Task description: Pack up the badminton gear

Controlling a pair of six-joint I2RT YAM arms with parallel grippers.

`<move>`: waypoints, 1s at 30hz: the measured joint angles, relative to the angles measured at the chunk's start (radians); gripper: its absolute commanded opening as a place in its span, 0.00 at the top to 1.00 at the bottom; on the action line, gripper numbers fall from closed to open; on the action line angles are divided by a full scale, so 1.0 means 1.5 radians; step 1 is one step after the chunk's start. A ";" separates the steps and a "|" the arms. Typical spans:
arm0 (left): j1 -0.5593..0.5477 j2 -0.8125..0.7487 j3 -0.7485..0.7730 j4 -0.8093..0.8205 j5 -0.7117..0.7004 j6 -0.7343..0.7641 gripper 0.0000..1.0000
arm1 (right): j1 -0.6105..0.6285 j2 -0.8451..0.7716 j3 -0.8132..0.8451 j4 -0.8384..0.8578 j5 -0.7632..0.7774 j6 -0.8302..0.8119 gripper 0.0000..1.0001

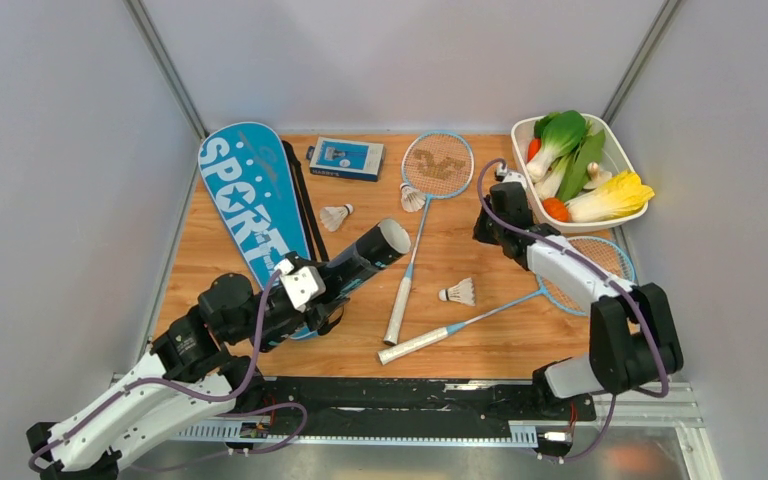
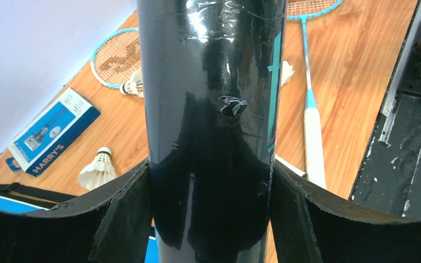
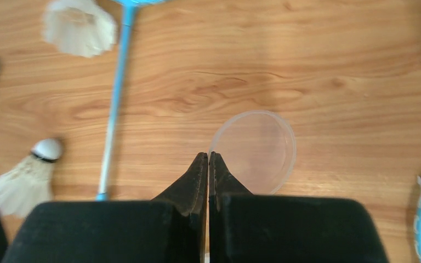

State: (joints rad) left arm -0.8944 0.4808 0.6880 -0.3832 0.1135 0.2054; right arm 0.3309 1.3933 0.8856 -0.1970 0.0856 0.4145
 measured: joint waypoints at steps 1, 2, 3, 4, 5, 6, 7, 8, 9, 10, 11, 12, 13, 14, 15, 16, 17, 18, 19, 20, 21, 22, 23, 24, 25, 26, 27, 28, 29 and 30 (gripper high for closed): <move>0.000 -0.011 -0.010 0.005 0.002 -0.002 0.48 | 0.000 0.017 -0.002 -0.003 0.020 -0.001 1.00; 0.000 -0.017 -0.016 0.005 0.002 -0.004 0.48 | 0.000 0.033 -0.003 -0.006 0.036 -0.002 1.00; 0.000 -0.024 -0.022 0.005 0.002 -0.005 0.48 | 0.000 0.049 -0.003 -0.006 0.052 -0.004 0.97; 0.000 -0.028 -0.025 0.004 0.002 -0.007 0.48 | 0.000 0.062 -0.003 -0.006 0.063 -0.006 0.91; 0.000 -0.031 -0.027 0.005 0.002 -0.007 0.48 | 0.000 0.074 -0.003 -0.006 0.071 -0.007 0.84; 0.000 -0.033 -0.028 0.005 0.002 -0.007 0.48 | 0.000 0.084 -0.003 -0.006 0.077 -0.009 0.80; 0.000 -0.035 -0.030 0.007 0.002 -0.008 0.48 | -0.001 0.091 -0.003 -0.008 0.082 -0.011 0.78; 0.000 -0.036 -0.031 0.009 0.002 -0.008 0.48 | 0.000 0.095 -0.003 -0.011 0.084 -0.015 0.76; 0.000 -0.036 -0.031 0.010 0.001 -0.008 0.48 | -0.001 0.096 -0.003 -0.013 0.085 -0.016 0.74; 0.000 -0.036 -0.031 0.010 0.001 -0.008 0.47 | 0.000 0.095 -0.003 -0.017 0.085 -0.017 0.70; 0.000 -0.036 -0.031 0.010 0.001 -0.008 0.47 | 0.000 0.095 -0.003 -0.018 0.084 -0.018 0.68; 0.000 -0.036 -0.031 0.011 -0.001 -0.008 0.47 | 0.000 0.093 -0.003 -0.021 0.080 -0.019 0.67; 0.000 -0.036 -0.031 0.011 -0.003 -0.008 0.47 | 0.000 0.090 -0.003 -0.026 0.075 -0.019 0.65; 0.000 -0.036 -0.031 0.011 -0.005 -0.009 0.47 | 0.000 0.082 -0.005 -0.032 0.064 -0.019 0.62; 0.000 -0.036 -0.031 0.011 -0.008 -0.009 0.47 | 0.000 0.069 -0.012 -0.033 0.051 -0.019 0.59; 0.000 -0.037 -0.031 0.011 -0.011 -0.009 0.47 | 0.000 0.051 -0.020 -0.036 0.036 -0.019 0.56; 0.000 -0.037 -0.031 0.011 -0.012 -0.009 0.47 | -0.001 0.027 -0.031 -0.038 0.015 -0.021 0.54; 0.000 -0.038 -0.031 0.012 -0.013 -0.009 0.47 | -0.001 -0.004 -0.044 -0.043 -0.013 -0.024 0.51; 0.000 -0.040 -0.032 0.013 -0.014 -0.009 0.47 | 0.000 -0.028 -0.052 -0.049 -0.034 -0.026 0.49; 0.000 -0.041 -0.033 0.013 -0.014 -0.009 0.47 | -0.001 -0.056 -0.061 -0.052 -0.059 -0.029 0.46; 0.000 -0.041 -0.033 0.014 -0.014 -0.009 0.47 | 0.000 -0.081 -0.068 -0.052 -0.083 -0.031 0.43; 0.000 -0.041 -0.035 0.015 -0.014 -0.010 0.47 | 0.000 -0.105 -0.076 -0.053 -0.109 -0.033 0.41; 0.000 -0.041 -0.035 0.015 -0.014 -0.010 0.47 | -0.001 -0.124 -0.084 -0.053 -0.132 -0.034 0.40; 0.000 -0.041 -0.036 0.015 -0.014 -0.010 0.46 | -0.001 -0.139 -0.091 -0.053 -0.154 -0.035 0.40; 0.000 -0.041 -0.037 0.014 -0.013 -0.011 0.47 | -0.001 -0.151 -0.100 -0.052 -0.179 -0.036 0.40; 0.000 -0.041 -0.038 0.015 -0.013 -0.012 0.46 | -0.001 -0.158 -0.108 -0.052 -0.199 -0.035 0.40; 0.000 -0.041 -0.038 0.014 -0.012 -0.012 0.46 | 0.000 -0.163 -0.117 -0.052 -0.217 -0.035 0.39; 0.000 -0.041 -0.038 0.015 -0.012 -0.012 0.46 | 0.000 -0.166 -0.131 -0.052 -0.236 -0.034 0.39; 0.000 -0.041 -0.038 0.015 -0.011 -0.012 0.47 | 0.000 -0.168 -0.140 -0.054 -0.246 -0.033 0.39; 0.000 -0.041 -0.038 0.015 -0.011 -0.012 0.46 | 0.000 -0.172 -0.153 -0.056 -0.255 -0.032 0.38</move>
State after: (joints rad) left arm -0.8944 0.4191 0.6308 -0.3611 0.0963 0.1867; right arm 0.3305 1.1355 0.6563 -0.2810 -0.2962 0.3672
